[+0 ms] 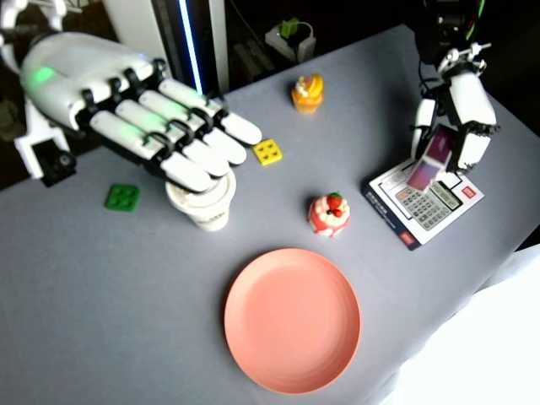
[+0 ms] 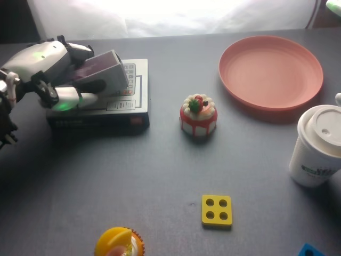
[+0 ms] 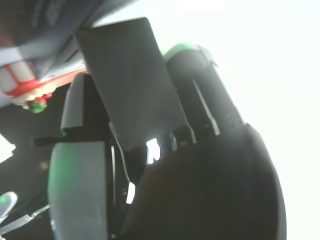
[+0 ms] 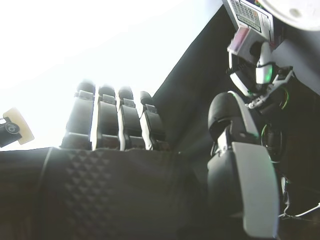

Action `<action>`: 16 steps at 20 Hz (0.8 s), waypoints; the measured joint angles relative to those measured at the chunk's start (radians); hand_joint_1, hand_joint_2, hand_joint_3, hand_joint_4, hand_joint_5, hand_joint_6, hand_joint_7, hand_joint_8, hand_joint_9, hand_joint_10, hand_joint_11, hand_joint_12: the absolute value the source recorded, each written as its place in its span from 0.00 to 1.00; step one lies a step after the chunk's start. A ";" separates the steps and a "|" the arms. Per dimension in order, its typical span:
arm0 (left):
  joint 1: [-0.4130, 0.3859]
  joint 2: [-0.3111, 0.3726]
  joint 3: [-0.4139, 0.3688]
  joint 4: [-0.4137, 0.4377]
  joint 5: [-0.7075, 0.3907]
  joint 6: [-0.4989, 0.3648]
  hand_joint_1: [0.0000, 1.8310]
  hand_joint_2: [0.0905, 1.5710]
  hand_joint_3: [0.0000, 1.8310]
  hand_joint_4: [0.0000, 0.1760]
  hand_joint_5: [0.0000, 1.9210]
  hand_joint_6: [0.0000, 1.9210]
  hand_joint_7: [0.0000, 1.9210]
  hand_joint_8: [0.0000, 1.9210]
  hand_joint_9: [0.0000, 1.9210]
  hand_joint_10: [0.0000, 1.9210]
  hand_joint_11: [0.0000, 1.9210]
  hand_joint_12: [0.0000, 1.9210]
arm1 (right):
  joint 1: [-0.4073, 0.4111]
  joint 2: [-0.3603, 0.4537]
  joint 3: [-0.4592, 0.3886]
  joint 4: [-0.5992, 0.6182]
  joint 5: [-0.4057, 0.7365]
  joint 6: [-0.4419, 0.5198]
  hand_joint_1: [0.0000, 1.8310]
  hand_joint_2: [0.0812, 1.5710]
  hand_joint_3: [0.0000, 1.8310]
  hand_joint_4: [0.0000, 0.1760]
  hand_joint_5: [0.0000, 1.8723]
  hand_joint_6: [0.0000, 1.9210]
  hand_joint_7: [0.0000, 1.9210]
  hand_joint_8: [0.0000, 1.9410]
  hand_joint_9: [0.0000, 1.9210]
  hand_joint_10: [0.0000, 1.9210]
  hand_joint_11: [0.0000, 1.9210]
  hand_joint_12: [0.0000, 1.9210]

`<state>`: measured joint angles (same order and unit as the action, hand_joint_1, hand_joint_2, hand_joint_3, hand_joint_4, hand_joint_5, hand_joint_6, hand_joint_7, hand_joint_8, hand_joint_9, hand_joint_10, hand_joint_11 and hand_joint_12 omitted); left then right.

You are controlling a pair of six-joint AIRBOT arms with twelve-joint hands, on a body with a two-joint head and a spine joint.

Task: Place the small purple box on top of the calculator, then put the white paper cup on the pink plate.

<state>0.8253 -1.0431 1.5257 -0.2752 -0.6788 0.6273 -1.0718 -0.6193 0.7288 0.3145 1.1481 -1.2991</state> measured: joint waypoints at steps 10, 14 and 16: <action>-0.023 -0.015 -0.010 -0.002 0.045 0.003 0.40 0.68 0.00 0.58 0.04 0.00 0.01 0.00 0.00 0.01 0.00 0.30 | -0.005 0.000 0.000 0.007 0.005 0.010 0.20 0.78 0.00 0.09 0.00 0.00 0.00 0.00 0.00 0.00 0.00 0.00; -0.023 0.028 -0.076 0.021 -0.052 0.003 0.36 0.64 0.00 0.74 0.00 0.00 0.00 0.00 0.00 0.00 0.00 0.00 | -0.024 0.000 0.000 0.003 0.014 0.045 0.24 0.76 0.00 0.09 0.00 0.00 0.00 0.00 0.00 0.00 0.00 0.00; -0.018 0.067 -0.124 0.033 -0.134 0.003 0.33 0.63 0.00 0.85 0.00 0.00 0.00 0.00 0.00 0.00 0.00 0.00 | -0.047 0.000 0.019 -0.019 0.021 0.119 0.28 0.75 0.00 0.12 0.00 0.00 0.00 0.00 0.00 0.00 0.00 0.00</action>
<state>0.8074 -0.9760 1.4014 -0.2420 -0.8131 0.6308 -1.1191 -0.6189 0.7479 0.2955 1.1690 -1.1797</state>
